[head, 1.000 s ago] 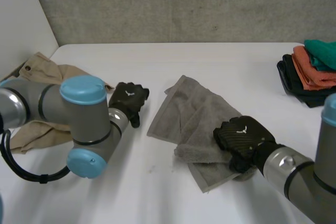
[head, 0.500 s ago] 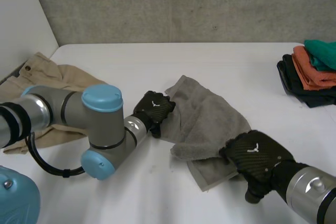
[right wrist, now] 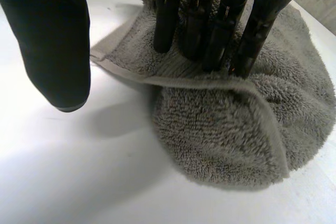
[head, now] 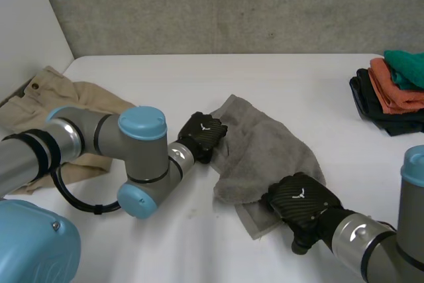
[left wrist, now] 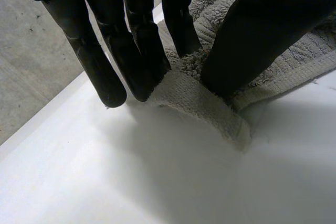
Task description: Fold the laundry.
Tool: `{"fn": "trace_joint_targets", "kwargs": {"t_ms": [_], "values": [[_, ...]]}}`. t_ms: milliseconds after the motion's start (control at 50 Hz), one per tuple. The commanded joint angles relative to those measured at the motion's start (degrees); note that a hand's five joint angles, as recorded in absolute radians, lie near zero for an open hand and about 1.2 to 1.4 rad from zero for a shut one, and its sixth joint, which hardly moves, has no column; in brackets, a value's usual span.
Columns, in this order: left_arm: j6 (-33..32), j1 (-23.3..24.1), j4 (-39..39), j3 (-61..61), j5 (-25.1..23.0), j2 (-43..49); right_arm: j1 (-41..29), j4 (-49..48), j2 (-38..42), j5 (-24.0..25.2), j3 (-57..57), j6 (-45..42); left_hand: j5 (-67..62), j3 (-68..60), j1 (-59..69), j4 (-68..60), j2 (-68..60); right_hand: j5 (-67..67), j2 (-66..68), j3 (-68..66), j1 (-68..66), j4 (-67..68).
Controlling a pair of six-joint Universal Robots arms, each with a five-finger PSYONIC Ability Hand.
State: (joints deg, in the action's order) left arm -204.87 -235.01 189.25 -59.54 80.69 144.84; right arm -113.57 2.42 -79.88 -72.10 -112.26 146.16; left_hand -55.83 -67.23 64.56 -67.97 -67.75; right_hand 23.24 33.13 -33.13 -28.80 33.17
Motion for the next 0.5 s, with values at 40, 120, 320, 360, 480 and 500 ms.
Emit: {"fn": "trace_joint_targets", "kwargs": {"t_ms": [40, 120, 320, 360, 480, 500], "values": [[0.09, -0.01, 0.07, 0.57, 0.43, 0.88, -0.07, -10.40, 5.43, -0.58, 0.11, -0.17, -14.17, -12.77, 15.44, -12.03, -12.25, 5.43, 5.54, -5.54, -9.87, 5.51], [0.26, -0.09, 0.07, 0.39, 0.96, 0.18, -0.25, -14.28, 8.07, -0.84, 0.90, -0.43, -14.17, -12.77, 15.44, -12.03, -12.25, 11.31, 11.42, -11.42, -15.75, 11.38], [0.70, -1.41, -0.46, -3.38, 4.99, -10.09, -1.57, -20.70, 12.20, -7.34, 6.34, -0.61, -14.17, -12.77, 15.44, -12.03, -12.25, 46.76, 46.87, -46.87, -51.20, 46.83], [0.79, -1.59, -0.63, -4.61, 5.26, -12.29, -1.57, -20.97, 13.34, -8.14, 8.18, -0.61, -14.17, -12.77, 15.44, -12.03, -12.25, 46.76, 46.87, -46.87, -51.20, 46.83], [0.97, -1.94, -1.25, -11.99, 5.44, -25.99, -0.51, -17.46, 14.32, -8.84, 14.77, -0.70, -14.17, -12.77, 15.44, -12.03, -12.25, 46.76, 46.87, -46.87, -51.20, 46.83], [0.97, -2.03, -1.25, -12.87, 5.44, -27.84, -0.08, -16.76, 13.88, -8.76, 15.48, -0.35, -14.17, -12.77, 15.44, -12.03, -12.25, 46.76, 46.87, -46.87, -51.20, 46.83]]}}
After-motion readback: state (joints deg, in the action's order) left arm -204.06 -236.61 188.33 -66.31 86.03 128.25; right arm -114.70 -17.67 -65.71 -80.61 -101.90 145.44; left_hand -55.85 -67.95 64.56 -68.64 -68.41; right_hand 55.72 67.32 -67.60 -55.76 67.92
